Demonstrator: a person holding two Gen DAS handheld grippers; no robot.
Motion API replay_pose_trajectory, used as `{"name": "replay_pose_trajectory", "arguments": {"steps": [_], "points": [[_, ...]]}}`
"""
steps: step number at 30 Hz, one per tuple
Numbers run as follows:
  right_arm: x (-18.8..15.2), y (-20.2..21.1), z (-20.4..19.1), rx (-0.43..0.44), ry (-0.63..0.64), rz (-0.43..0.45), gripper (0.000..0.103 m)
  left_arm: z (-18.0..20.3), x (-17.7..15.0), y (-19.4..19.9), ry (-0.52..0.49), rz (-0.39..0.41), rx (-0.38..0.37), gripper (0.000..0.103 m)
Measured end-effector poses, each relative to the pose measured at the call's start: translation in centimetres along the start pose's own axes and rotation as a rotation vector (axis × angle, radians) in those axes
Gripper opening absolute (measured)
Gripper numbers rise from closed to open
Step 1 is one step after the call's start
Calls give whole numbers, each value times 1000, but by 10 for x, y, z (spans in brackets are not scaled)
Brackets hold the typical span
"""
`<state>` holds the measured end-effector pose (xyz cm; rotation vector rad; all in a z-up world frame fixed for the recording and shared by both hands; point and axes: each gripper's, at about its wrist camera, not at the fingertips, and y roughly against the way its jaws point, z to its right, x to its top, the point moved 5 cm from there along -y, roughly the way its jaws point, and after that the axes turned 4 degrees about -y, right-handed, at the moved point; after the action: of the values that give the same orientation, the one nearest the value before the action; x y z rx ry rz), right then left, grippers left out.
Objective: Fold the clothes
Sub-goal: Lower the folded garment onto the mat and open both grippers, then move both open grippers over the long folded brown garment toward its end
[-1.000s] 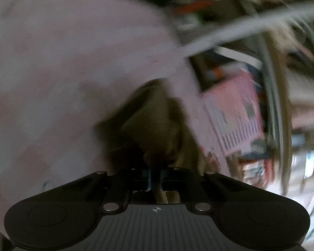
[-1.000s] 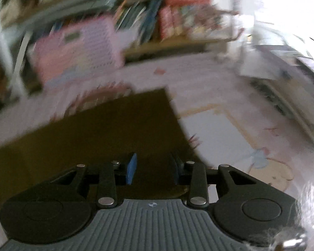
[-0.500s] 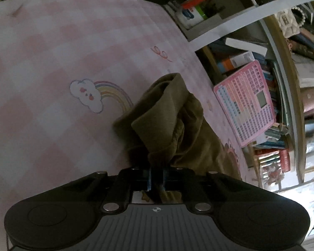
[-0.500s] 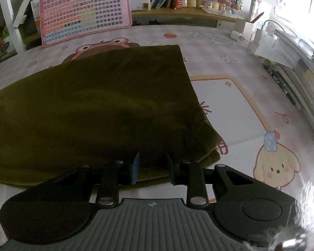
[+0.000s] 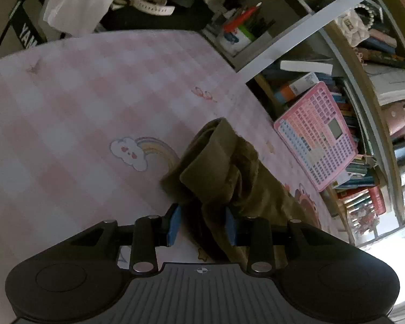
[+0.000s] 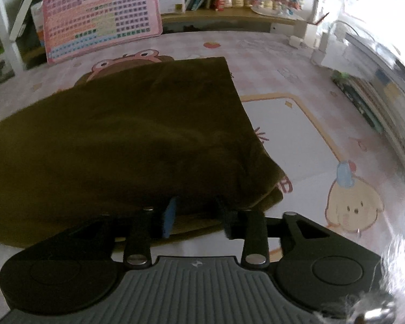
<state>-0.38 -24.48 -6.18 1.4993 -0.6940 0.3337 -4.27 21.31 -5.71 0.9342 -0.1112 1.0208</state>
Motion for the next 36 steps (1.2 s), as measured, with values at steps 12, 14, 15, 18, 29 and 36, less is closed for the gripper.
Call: {"name": "replay_pose_trajectory", "arguments": {"steps": [12, 14, 15, 18, 29, 36], "points": [[-13, 44, -11, 39, 34, 88, 43, 60, -16, -3, -249, 49, 1, 50], [-12, 44, -9, 45, 39, 92, 43, 70, -19, 1, -308, 98, 37, 52], [-10, 44, -9, 49, 41, 94, 43, 74, -18, 5, -340, 138, 62, 57], [-6, 42, -7, 62, 46, 100, 43, 75, -10, 18, -373, 254, 139, 66], [10, 34, 2, 113, 65, 122, 44, 45, 6, 46, -180, 396, 394, 68], [49, 21, 34, 180, 78, 153, 44, 95, -18, 56, -173, 505, 436, 70]]}}
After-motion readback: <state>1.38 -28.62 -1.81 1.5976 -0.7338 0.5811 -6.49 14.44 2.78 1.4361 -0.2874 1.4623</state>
